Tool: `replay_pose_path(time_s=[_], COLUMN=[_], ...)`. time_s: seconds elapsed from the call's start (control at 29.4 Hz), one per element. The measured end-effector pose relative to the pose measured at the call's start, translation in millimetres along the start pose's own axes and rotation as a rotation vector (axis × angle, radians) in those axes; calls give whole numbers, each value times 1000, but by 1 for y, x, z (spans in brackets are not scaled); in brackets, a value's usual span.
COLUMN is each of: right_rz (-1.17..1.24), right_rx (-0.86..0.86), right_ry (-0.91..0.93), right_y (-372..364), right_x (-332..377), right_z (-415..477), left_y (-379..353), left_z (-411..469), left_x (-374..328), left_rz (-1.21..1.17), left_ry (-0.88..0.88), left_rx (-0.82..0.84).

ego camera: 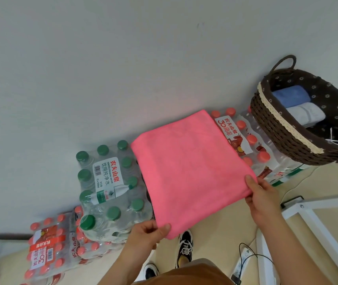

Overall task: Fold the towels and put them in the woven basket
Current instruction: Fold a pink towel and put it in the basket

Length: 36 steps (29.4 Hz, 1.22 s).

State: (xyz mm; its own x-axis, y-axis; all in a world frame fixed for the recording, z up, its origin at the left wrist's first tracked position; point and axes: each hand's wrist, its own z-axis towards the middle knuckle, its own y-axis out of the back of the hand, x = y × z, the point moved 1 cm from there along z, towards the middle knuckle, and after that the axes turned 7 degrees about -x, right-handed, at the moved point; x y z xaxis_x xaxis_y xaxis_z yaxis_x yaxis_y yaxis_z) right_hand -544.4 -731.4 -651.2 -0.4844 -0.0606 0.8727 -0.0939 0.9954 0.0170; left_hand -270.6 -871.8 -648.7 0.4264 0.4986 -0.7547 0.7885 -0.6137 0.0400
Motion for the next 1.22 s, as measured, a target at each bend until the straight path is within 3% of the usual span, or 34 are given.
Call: replay_pose_path(time_s=[0.14,0.24,0.41,0.54,0.71,0.95,1.22], right_rz=[-162,-153,81,89,141,362,456], right_rx=[-60,-93,136,299,570,538,362], right_ry=[180,189,-247,-475,-715,-810,-770], right_y=[-1,0,9,8,-7,-21,-14], right_x=[17,30,6,-44,-90,-104,-94], right_z=[14,30,29,-12,-67,-96,-117], left_y=[-19,-35,-38,-42,-36,-19,-5], left_z=[-3,-1,17,16,13,12,54], left_x=[2,-4,-20,-24,-39,-62,-99], left_rz=[184,162,-283,-190,-113,-117,168], left_ry=[80,67,199,179,25,-129,-304], left_rx=[217,224,64,92,32,-182,-268])
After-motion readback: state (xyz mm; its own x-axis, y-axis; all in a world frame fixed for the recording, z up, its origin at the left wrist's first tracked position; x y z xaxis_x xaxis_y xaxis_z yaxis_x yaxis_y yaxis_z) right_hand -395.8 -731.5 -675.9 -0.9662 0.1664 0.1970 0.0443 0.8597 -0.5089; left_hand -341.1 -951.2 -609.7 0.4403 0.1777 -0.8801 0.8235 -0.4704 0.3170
